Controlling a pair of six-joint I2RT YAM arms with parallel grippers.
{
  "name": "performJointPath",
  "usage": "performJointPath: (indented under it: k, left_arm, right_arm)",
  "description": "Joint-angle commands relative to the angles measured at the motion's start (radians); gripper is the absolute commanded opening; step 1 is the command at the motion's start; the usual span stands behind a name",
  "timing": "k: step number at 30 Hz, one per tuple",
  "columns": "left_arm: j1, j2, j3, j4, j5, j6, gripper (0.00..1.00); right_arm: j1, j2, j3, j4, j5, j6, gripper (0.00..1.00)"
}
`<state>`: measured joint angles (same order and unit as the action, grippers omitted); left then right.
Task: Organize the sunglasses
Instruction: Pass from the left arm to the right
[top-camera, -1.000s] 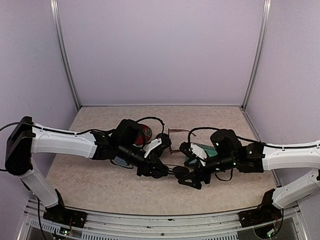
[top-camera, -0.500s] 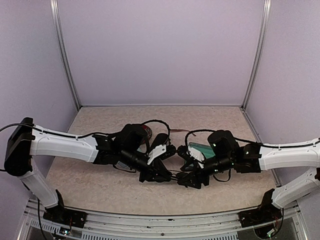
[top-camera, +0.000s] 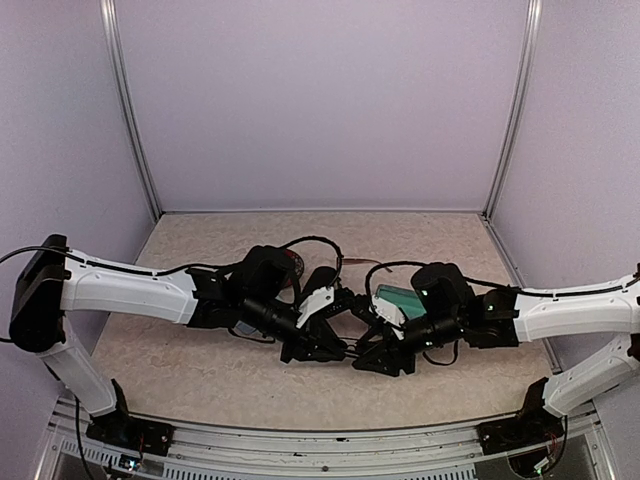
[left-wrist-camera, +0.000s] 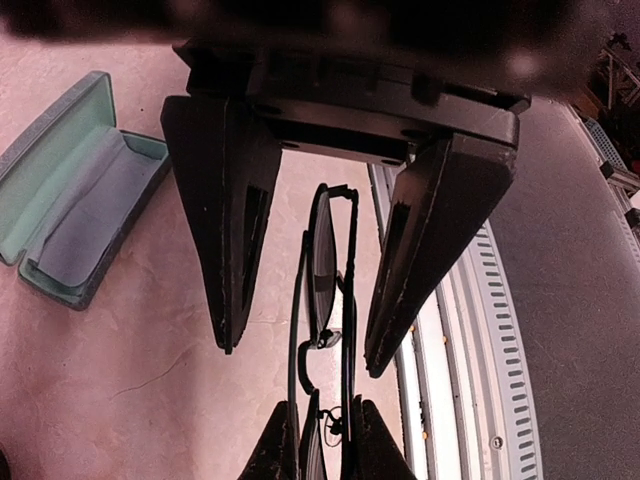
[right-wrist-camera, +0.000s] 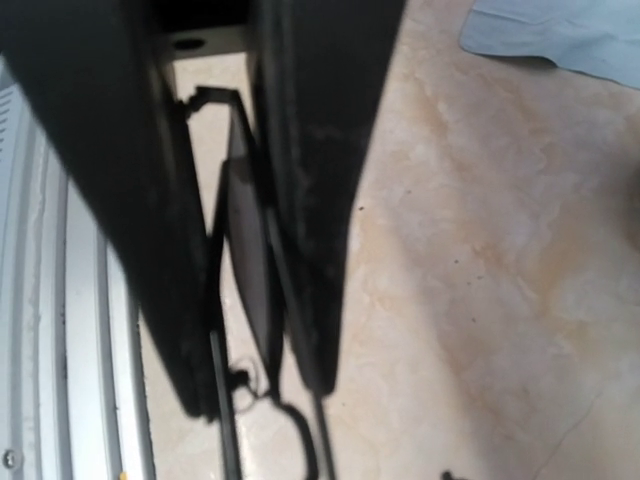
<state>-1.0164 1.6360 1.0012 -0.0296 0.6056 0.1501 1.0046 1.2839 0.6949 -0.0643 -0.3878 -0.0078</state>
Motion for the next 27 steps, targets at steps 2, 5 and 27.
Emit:
performJointPath:
  k: [2, 5, 27]
  left_arm:
    - [0.013, 0.004, 0.000, 0.066, 0.028, -0.021, 0.09]
    - [0.018, -0.001, -0.013, 0.079, 0.036, -0.025, 0.10]
    - [0.024, 0.008, -0.023, 0.082, 0.033, -0.032, 0.16]
  right_arm:
    - [0.023, 0.005, 0.012, 0.056, -0.005, -0.009, 0.47]
    - [0.024, -0.022, -0.010, 0.089, 0.006, 0.000, 0.44]
    - [0.023, -0.028, -0.003, 0.075, 0.048, 0.009, 0.22]
